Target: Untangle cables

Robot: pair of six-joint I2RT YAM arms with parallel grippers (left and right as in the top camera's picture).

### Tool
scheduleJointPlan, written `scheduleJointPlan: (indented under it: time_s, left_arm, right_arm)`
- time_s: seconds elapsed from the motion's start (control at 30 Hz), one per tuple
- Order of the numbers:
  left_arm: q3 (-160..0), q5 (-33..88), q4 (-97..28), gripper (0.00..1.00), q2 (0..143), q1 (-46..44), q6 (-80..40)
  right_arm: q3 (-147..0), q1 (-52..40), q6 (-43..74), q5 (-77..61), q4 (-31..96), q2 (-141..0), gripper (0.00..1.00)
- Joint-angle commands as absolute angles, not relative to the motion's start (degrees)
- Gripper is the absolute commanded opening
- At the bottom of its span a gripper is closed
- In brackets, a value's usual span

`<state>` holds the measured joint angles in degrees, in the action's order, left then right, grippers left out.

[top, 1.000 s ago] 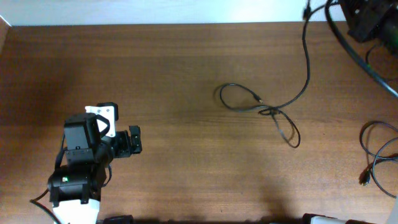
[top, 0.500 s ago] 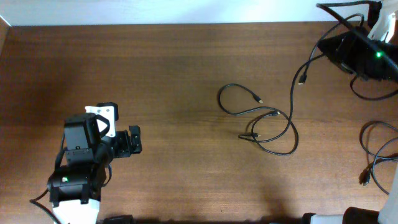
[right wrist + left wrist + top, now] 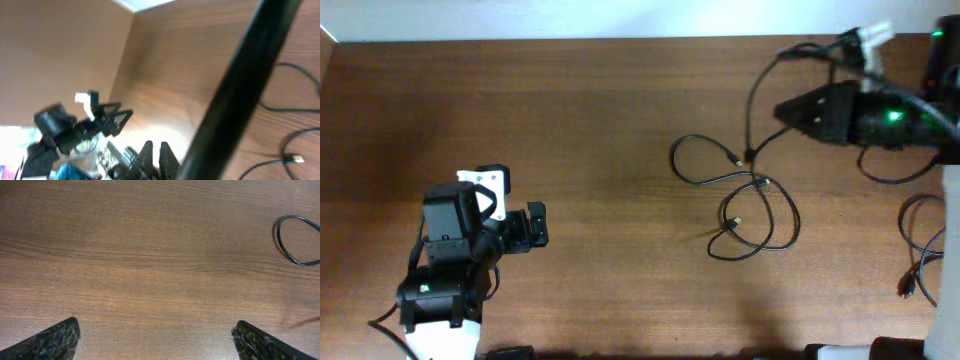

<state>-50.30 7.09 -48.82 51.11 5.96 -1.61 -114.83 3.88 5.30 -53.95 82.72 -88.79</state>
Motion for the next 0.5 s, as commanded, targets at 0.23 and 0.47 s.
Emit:
scheduleJointPlan:
  time_s: [0.23,0.47]
  left_arm:
    - [-50.72,7.68,-48.75,0.99,51.05,5.78,-2.37]
    - [-50.72,7.68,-48.75,0.99,51.07,5.78,-2.35]
  right_arm:
    - [-114.69,-14.63,8.12,-55.81,70.28,-91.33,0.04]
    - [-114.69,-10.55,9.26,-30.65,51.09,-91.33,0.04]
